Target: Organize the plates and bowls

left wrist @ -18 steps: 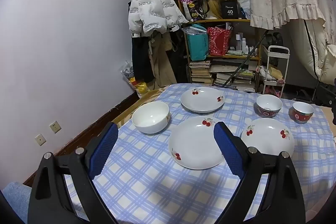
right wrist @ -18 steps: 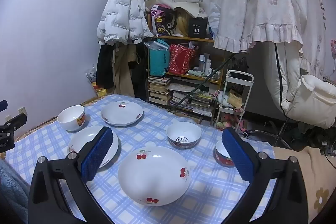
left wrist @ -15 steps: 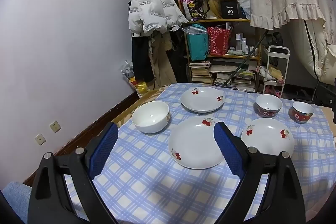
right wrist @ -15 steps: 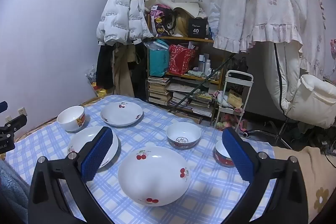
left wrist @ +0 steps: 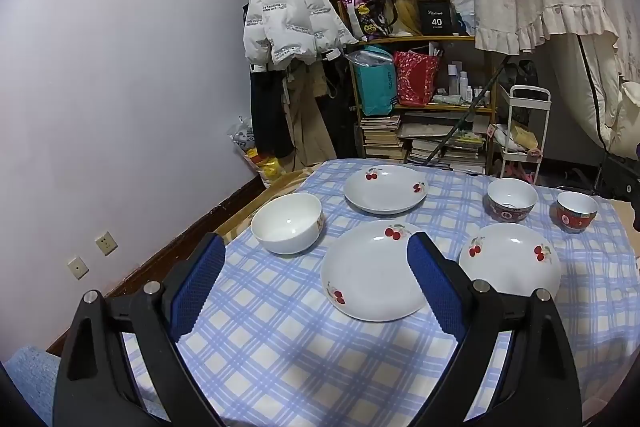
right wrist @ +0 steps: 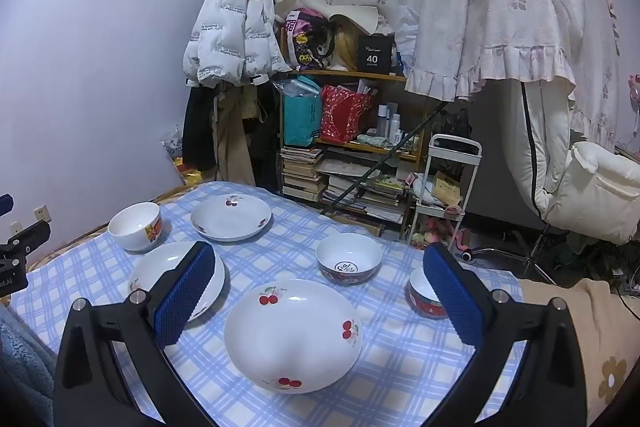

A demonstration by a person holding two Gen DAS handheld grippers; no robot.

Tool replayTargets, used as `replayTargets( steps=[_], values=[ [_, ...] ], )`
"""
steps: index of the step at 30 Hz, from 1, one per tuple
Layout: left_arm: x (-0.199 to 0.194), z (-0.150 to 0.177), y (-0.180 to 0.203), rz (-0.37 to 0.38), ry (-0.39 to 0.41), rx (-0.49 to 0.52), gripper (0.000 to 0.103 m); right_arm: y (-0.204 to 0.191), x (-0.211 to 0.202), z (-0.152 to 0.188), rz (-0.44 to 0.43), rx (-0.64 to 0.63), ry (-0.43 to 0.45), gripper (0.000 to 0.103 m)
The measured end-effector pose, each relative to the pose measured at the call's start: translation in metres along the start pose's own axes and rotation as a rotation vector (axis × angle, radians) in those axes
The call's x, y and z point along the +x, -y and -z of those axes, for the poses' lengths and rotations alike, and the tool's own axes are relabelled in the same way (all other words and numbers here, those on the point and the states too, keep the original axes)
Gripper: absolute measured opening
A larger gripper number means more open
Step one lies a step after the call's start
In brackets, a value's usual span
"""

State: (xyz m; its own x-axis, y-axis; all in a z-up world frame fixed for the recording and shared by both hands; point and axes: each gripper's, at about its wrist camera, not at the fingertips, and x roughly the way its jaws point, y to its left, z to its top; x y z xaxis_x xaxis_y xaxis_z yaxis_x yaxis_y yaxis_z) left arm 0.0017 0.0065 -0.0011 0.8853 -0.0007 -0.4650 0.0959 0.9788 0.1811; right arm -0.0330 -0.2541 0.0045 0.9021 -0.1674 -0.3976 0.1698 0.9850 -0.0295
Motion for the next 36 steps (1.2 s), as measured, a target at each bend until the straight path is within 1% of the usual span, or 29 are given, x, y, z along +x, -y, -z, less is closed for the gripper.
replayTargets(
  steps=[10, 11, 15, 22, 36],
  values=[
    [-0.002, 0.004, 0.004, -0.001, 0.007, 0.007, 0.091, 0.000, 0.000, -0.001, 0.002, 0.001, 0.008, 0.103],
    [-0.005, 0.005, 0.010, -0.003, 0.014, 0.016, 0.091, 0.002, -0.003, -0.001, 0.002, 0.003, 0.011, 0.103],
    [-0.008, 0.006, 0.014, -0.004, 0.019, 0.025, 0.091, 0.005, -0.004, -0.002, 0.004, 0.000, 0.023, 0.103],
    [-0.009, 0.006, 0.015, -0.006, 0.020, 0.021, 0.091, 0.003, -0.011, -0.003, 0.012, 0.000, 0.045, 0.103],
    [-0.012, 0.004, 0.013, -0.009, 0.023, 0.018, 0.091, 0.004, -0.012, -0.003, 0.015, 0.003, 0.046, 0.103]
  ],
)
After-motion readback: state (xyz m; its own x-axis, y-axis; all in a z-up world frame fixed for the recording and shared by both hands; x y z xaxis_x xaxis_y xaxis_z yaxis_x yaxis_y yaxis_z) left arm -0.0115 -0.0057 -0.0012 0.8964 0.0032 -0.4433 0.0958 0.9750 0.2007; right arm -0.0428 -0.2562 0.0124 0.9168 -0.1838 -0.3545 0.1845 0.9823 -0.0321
